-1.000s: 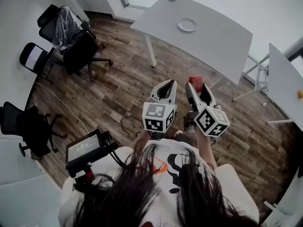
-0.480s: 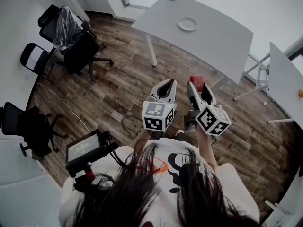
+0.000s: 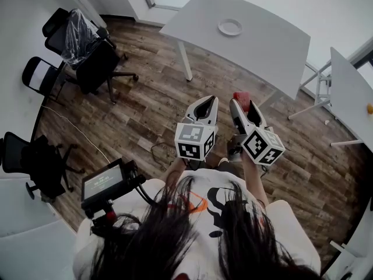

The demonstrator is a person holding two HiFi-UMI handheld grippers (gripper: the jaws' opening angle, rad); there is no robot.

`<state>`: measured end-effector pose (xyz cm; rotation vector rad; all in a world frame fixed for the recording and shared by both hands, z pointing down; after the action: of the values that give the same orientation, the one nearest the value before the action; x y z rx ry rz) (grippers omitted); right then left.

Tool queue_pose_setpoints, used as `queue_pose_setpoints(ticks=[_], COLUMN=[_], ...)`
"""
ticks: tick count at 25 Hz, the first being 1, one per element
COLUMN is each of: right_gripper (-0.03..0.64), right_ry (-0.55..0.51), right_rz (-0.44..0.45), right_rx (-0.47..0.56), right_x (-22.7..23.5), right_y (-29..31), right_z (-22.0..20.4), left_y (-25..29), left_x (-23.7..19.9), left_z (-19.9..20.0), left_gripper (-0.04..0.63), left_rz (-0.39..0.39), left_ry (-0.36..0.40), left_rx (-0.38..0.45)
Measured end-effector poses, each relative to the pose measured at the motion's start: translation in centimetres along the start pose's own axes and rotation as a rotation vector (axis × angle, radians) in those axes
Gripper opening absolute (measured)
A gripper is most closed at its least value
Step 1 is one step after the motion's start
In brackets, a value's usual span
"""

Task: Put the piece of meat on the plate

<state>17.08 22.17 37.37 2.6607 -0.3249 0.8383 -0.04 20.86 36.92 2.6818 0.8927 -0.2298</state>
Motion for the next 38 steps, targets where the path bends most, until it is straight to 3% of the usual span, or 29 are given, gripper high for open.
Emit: queue_pose_setpoints(ticks=[6, 17, 27, 38], right_gripper=[0.322, 0.322, 0.322, 0.322], right_ry=[0.006, 0.033, 0.048, 0.043], right_rz=[-0.019, -0.057, -0.053, -0.008], right_rx=[-0.001, -0.001, 0.014, -0.01], right_x=[-1.4, -0.8, -0.3, 4.0], right_y=[1.7, 0.6, 1.8, 16.1], right_z=[-0.4, -2.8, -1.6, 5.5], left_y=[0.0, -0.6, 0.4, 12.8], left_x=[-2.2, -2.8, -3.1, -9.9], left_z=[0.7, -1.6, -0.9, 3.8], left_gripper=[0.006, 0.006, 0.006, 0.006], left_rz=[-0.021, -0.043, -0.043, 0.01], left_ry=[-0.001, -0.019, 0.0, -0.002], left_rx=[-0.014, -0.049, -0.049, -0.038])
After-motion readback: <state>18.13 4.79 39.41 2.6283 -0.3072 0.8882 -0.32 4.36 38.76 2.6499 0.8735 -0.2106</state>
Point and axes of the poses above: the fingertips, and each gripper's own axes: y forward along the fingers, x to its right, z out of its top, the point moved 9 cm from there along -y, backward along the fingers, and after that the axes turned 6 degrees about -z, right-handed, at the moved point
